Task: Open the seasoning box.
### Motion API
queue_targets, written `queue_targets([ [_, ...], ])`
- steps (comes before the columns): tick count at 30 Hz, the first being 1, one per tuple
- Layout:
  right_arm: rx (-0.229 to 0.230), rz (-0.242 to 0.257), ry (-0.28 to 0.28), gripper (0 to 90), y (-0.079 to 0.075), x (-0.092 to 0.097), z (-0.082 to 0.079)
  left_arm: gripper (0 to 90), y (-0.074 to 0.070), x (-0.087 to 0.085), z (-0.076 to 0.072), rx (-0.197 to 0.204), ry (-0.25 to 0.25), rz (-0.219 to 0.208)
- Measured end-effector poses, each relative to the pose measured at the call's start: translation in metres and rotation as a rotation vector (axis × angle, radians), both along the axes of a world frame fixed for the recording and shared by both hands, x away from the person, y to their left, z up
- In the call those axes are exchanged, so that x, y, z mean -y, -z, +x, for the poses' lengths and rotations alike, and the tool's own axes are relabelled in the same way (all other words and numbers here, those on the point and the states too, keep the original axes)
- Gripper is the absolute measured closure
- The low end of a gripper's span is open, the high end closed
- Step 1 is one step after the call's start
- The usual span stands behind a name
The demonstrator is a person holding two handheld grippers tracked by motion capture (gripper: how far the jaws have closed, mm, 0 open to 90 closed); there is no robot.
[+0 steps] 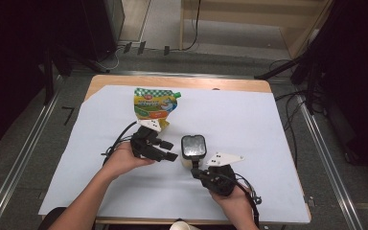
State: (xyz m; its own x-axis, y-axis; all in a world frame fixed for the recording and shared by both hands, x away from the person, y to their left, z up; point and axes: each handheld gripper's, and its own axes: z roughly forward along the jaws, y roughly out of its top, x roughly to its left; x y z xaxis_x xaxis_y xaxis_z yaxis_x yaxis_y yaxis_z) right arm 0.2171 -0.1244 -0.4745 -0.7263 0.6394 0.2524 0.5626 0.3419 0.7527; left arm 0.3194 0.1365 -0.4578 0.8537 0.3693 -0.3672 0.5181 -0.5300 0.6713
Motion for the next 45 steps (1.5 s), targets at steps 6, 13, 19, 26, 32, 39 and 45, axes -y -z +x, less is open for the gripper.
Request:
queue_targets([
  [6, -0.004, -0.017, -0.002, 90.0, 0.005, -0.009, 0.002, 43.5, 0.0, 0.001, 0.0, -0.001, 0.001, -0.004],
  [13, 0.005, -0.03, 0.004, 90.0, 0.008, -0.011, 0.003, 43.1, 0.001, 0.003, -0.001, 0.01, 0.009, 0.001],
  [19, 0.023, -0.05, -0.004, 90.0, 0.008, -0.008, 0.004, 43.1, 0.001, 0.003, -0.001, 0.016, 0.014, -0.003],
  [26, 0.012, -0.046, 0.023, 90.0, 0.008, 0.003, 0.009, 43.3, 0.002, 0.005, -0.002, 0.019, 0.021, 0.001],
  [32, 0.004, -0.039, 0.065, 90.0, 0.006, 0.018, 0.014, 42.9, 0.001, 0.005, -0.003, 0.028, 0.017, 0.002],
  [39, -0.008, -0.036, 0.111, 90.0, 0.005, 0.033, 0.021, 43.6, 0.001, 0.007, -0.004, 0.028, 0.024, 0.002],
  [45, -0.022, -0.043, 0.142, 90.0, 0.004, 0.046, 0.027, 46.4, 0.001, 0.009, -0.005, 0.03, 0.026, 0.0],
])
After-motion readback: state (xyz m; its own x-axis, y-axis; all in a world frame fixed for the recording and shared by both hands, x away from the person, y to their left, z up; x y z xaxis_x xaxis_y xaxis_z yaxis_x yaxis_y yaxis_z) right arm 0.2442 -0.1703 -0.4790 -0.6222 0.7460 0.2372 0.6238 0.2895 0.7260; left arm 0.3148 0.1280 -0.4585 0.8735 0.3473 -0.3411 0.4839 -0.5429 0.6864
